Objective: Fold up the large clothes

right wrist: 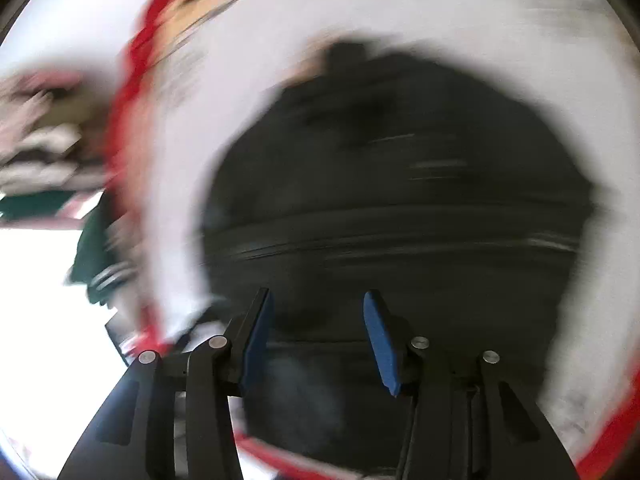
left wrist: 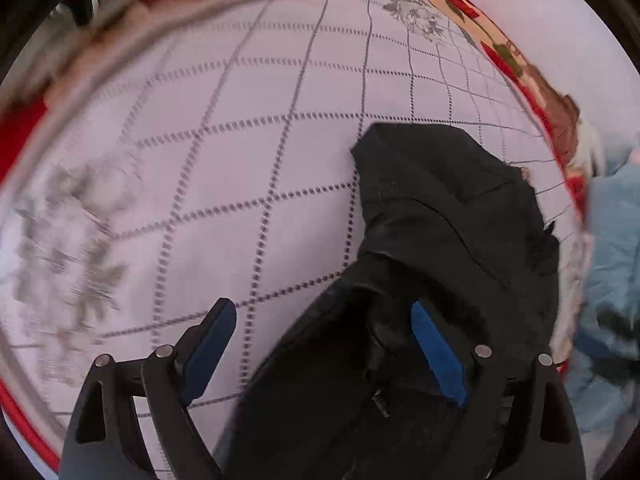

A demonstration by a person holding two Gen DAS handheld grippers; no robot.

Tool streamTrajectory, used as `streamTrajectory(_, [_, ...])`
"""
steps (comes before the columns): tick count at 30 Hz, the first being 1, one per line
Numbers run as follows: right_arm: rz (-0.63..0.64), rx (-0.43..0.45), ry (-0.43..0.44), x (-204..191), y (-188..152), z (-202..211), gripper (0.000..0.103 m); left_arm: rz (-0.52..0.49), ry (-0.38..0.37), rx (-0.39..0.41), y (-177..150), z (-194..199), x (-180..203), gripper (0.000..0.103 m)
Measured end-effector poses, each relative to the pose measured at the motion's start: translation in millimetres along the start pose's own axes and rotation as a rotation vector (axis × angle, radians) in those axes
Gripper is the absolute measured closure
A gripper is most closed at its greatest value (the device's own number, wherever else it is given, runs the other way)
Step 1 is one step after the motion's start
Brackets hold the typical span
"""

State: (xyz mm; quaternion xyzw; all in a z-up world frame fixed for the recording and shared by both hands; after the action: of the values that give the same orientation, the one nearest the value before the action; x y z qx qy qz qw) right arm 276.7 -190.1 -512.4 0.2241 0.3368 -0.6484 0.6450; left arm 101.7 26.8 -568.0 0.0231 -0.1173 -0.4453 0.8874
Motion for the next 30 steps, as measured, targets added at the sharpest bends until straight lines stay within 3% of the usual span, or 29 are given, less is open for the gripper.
streamTrajectory(2, [0.099,-0.091,0.008,-26,20,-50,0.053,0.012,-0.051,0.015,-1,-2,-2,0.026])
streamTrajectory(4, [0.166,-0.175,-0.014,-40,36,-93,0.053,0.020,-0.092,0.020,-3,-5,-2,0.046])
streamTrajectory(5, [0.192,-0.203,-0.027,-47,42,-112,0.053,0.020,-0.109,0.020,-3,-7,-1,0.069])
streamTrajectory(6, [0.225,-0.234,-0.035,-54,47,-130,0.053,0.014,-0.104,0.019,-4,-9,1,0.072])
streamTrajectory(9, [0.295,-0.298,-0.067,-67,64,-167,0.053,0.023,-0.121,0.034,-7,-9,0,0.077])
streamTrajectory(14, [0.342,-0.420,-0.068,-79,59,-211,0.053,0.038,-0.136,0.024,-5,-10,-5,0.080])
streamTrajectory(16, [0.385,-0.375,-0.124,-83,56,-207,0.098,0.038,-0.141,0.022,-5,-9,-7,0.080])
streamTrajectory(21, [0.342,-0.238,-0.175,-87,57,-196,0.100,0.028,-0.167,0.033,-8,-5,-11,0.082])
streamTrajectory(26, [0.232,-0.075,-0.211,-64,90,-176,0.103,-0.004,-0.167,0.016,-10,-12,-15,0.085])
streamTrajectory(30, [0.099,-0.134,-0.073,-54,103,-177,0.103,-0.026,-0.158,-0.037,-2,1,-18,0.079])
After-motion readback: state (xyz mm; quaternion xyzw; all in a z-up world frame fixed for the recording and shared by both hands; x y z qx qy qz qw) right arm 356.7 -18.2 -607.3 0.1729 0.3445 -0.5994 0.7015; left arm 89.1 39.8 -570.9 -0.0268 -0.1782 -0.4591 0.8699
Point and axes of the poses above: each gripper's, at about its wrist camera, not at the fingertips, and z roughly against the way its jaws point, x to its right, y to its top, the point moved 4 cm from there along -z, roughly the way its jaws point, and after that the axes turned 8 degrees about y, right-handed, at the moved point
